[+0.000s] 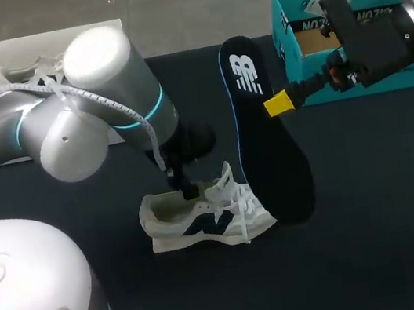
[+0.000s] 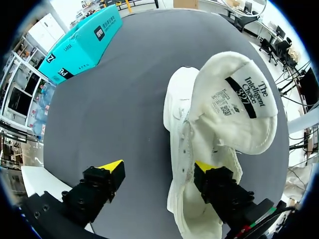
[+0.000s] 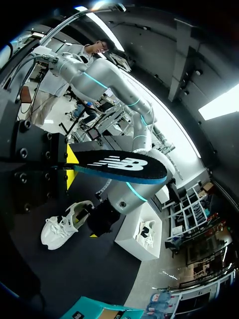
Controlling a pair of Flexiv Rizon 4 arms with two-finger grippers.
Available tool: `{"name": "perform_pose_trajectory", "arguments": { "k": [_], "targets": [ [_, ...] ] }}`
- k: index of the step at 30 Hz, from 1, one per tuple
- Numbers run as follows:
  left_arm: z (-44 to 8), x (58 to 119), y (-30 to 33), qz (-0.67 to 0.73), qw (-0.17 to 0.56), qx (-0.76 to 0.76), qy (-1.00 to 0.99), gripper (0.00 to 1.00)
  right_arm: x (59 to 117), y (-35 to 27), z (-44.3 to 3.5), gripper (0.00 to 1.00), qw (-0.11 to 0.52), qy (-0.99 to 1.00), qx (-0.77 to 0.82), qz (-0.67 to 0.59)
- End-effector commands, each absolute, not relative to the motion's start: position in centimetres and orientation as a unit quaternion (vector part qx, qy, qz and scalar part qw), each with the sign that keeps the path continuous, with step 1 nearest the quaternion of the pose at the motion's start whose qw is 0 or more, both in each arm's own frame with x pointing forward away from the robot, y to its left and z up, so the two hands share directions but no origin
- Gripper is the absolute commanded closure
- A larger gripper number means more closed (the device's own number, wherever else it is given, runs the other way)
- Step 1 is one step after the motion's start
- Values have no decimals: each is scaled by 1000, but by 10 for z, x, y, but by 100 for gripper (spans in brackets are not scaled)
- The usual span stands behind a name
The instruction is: Take the shoe out of the shoebox, open the shoe tongue, remove and reinsert the insole, then place the shoe into the shoebox
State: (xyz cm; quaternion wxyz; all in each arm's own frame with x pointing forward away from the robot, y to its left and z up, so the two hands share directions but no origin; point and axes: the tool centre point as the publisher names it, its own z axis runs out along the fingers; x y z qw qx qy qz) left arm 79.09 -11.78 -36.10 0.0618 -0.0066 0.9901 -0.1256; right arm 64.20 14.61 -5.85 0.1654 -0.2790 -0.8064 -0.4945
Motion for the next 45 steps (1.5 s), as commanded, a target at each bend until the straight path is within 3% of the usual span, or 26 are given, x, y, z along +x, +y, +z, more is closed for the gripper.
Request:
{"name": "perform_pose_trajectory", "arguments": {
  "k": [1, 3, 7, 9, 32, 45],
  "targets": [
    [-371, 795, -123, -136, 52, -1, 989, 31, 643, 148, -59, 100, 166, -807, -279, -494],
    [-371, 793, -125, -137, 48, 6, 989, 53, 643, 148, -59, 100, 166, -807, -279, -494],
    [-374, 789, -129, -136, 34, 25, 990, 75, 643, 148, -59, 100, 166, -807, -279, -494],
    [-374, 785, -131, -134, 31, 30, 990, 100, 643, 148, -59, 100, 166, -807, -279, -494],
    [-373, 772, -128, -123, 25, 36, 991, 100, 643, 148, -59, 100, 166, -807, -279, -494],
    [-327, 791, -125, -141, -83, 328, 930, 100, 643, 148, -59, 100, 166, -807, -279, -494]
  ]
}}
